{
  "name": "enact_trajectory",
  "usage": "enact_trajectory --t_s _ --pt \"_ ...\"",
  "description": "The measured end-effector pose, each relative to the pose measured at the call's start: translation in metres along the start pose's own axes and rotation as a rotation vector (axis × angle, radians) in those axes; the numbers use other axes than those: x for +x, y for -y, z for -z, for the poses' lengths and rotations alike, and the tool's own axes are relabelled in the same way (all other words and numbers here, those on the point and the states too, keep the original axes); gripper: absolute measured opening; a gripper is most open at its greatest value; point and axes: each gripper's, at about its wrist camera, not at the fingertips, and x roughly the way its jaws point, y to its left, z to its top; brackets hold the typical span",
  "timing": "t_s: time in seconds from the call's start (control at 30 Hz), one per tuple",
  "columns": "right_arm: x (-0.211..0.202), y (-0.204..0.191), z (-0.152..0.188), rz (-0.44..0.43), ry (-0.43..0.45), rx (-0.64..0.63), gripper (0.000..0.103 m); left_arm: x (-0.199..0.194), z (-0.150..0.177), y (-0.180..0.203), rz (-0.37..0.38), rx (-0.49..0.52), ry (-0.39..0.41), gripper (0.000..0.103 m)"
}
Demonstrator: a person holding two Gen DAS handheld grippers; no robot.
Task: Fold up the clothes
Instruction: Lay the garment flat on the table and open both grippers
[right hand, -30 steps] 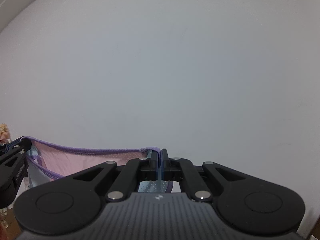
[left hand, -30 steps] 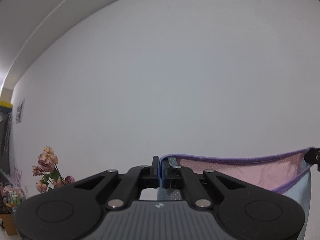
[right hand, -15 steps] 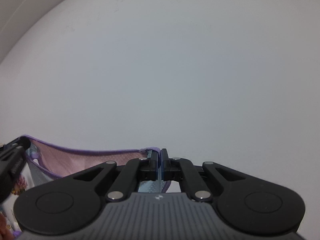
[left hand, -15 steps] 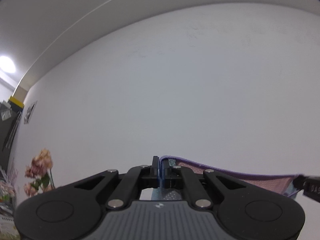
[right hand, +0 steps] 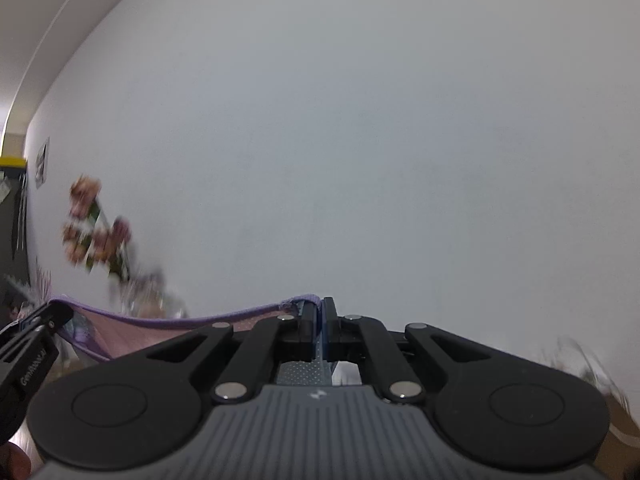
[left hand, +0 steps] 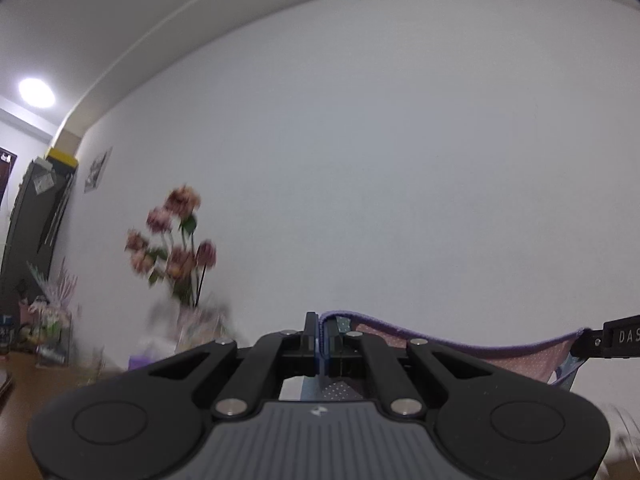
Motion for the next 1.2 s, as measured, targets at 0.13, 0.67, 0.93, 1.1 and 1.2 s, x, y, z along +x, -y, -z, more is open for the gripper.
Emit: enact_trajectory --t_s 0.13,0.67,0.93,1.1,1.2 --pt "-0.064 -0.017 0.058 0.009 -0.055 0.006 0.002 -0.064 0.025 0.0 0.02 0.041 -0.033 0.001" --pt "-0.181 -0.029 0.11 0.043 -0.277 0.013 0.002 -0.191 0.069 -0.035 0.074 0.147 -0.251 0.001" --pt "-0.212 -0.031 0.14 0.049 -0.392 -0.011 0.002 -0.228 0.088 -0.047 0.121 0.263 -0.372 0.002" --pt "-0.229 -0.03 0.157 0.04 -0.438 -0.025 0.002 -0.236 0.099 -0.057 0.156 0.296 -0.475 0.003" --pt "-0.237 -0.027 0.165 0.029 -0.463 -0.04 0.002 -0.244 0.102 -0.06 0.18 0.304 -0.505 0.006"
